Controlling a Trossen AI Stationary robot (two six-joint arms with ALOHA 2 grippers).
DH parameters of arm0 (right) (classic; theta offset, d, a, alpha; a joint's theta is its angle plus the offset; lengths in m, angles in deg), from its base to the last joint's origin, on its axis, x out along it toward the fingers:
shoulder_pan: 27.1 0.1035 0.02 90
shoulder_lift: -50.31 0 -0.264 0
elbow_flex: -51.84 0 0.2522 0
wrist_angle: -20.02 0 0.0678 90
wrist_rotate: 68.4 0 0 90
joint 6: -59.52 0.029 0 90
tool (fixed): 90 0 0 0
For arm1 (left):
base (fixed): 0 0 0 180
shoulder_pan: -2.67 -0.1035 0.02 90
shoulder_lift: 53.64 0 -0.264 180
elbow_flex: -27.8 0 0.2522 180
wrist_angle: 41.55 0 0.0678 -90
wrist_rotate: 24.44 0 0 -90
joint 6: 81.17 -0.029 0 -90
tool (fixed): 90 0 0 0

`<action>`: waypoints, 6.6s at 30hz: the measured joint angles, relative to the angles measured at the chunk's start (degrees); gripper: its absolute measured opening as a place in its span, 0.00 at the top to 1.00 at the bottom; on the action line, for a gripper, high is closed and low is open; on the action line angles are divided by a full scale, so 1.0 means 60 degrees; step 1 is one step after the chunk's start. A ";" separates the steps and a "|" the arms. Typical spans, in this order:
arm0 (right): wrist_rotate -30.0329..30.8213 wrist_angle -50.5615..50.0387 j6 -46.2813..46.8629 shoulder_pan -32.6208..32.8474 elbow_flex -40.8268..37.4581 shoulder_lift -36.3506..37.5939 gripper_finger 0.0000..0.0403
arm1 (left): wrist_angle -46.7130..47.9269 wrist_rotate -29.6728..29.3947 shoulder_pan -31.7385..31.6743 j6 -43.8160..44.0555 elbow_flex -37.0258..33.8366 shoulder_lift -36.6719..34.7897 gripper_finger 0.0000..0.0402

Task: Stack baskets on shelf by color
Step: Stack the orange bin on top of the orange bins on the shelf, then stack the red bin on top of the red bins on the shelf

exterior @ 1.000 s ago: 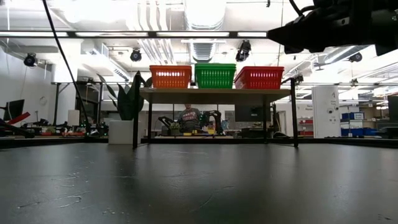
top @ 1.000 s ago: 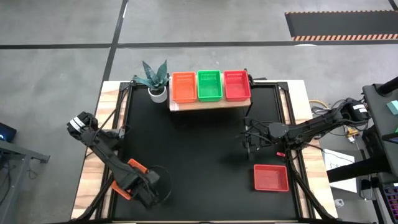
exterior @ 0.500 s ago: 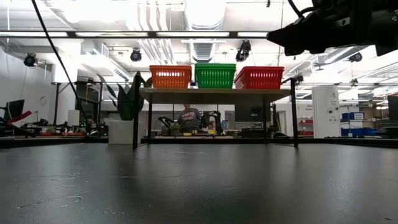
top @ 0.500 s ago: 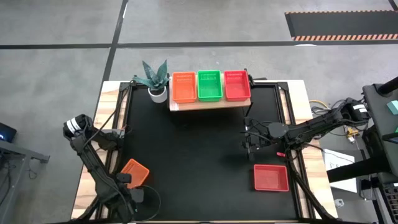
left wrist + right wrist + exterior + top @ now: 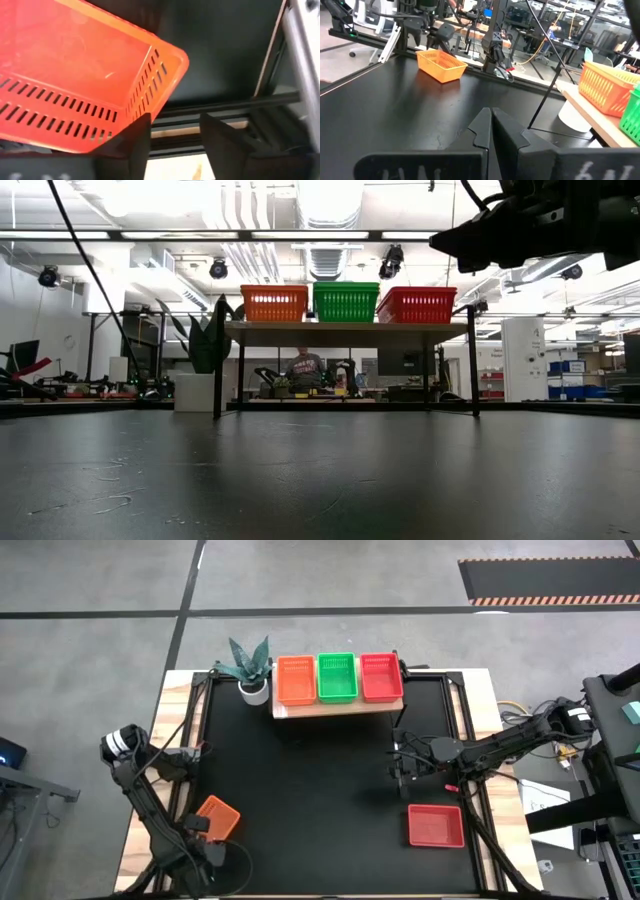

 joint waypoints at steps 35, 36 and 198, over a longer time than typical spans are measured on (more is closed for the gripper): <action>0.0001 -0.0238 -0.0098 0.0000 0.0000 0.0000 0.98 | -0.0821 -0.1782 -0.0966 0.1881 -0.0434 0.0016 1.00; 0.0002 -0.0273 -0.0096 0.0000 0.0000 0.0000 0.98 | -0.0764 -0.1810 -0.1148 0.2050 -0.0321 0.0016 1.00; 0.0093 -0.0434 -0.0670 -0.0197 0.0087 0.0000 0.98 | -0.2783 -0.4499 -1.3744 -1.3152 0.5077 -0.0186 1.00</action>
